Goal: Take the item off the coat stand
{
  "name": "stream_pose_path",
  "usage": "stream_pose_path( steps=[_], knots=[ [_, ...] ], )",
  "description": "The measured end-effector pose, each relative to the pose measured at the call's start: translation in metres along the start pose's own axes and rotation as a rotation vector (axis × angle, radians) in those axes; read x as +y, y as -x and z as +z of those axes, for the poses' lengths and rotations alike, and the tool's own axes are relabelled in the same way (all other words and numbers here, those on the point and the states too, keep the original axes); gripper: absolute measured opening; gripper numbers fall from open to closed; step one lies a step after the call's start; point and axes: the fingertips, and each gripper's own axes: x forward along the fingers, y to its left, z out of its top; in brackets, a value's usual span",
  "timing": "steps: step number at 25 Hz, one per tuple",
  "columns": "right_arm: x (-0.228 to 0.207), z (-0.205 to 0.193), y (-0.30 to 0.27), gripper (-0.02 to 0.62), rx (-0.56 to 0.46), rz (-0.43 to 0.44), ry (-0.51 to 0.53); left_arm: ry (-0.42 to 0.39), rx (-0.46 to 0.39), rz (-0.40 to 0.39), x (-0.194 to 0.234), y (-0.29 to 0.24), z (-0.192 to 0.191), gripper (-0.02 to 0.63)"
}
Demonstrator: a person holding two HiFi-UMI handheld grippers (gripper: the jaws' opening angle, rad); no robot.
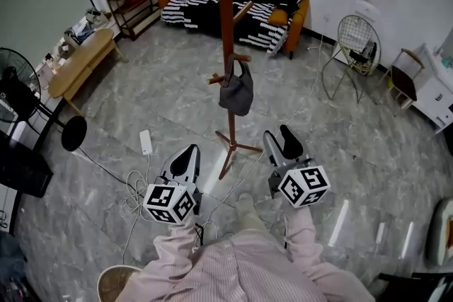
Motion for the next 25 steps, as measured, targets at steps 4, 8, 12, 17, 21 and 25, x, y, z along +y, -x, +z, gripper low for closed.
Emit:
stream_pose_path(
  steps=[4,8,12,17,21,25],
  knots=[
    [-0.016,0.006,-0.034,0.195,0.018,0.041,0.005,0.012,-0.011,0.019,0.008,-0.031,0.008,0.002],
    [-0.028,0.013,-0.066,0.207,0.041,0.101,0.006,0.030,-0.022,0.046,0.015,-0.060,0.018,0.002],
    [-0.039,0.020,-0.099,0.210,0.073,0.164,0.012,0.039,-0.026,0.081,0.024,-0.086,0.029,0.002],
    [-0.047,0.017,-0.133,0.212,0.119,0.238,0.025,0.054,-0.034,0.124,0.034,-0.111,0.033,0.002],
    [-0.050,0.010,-0.154,0.212,0.168,0.297,0.046,0.070,-0.037,0.151,0.039,-0.128,0.032,0.002],
    [-0.054,0.001,-0.171,0.212,0.226,0.321,0.068,0.078,-0.034,0.162,0.041,-0.139,0.029,0.002]
  ],
)
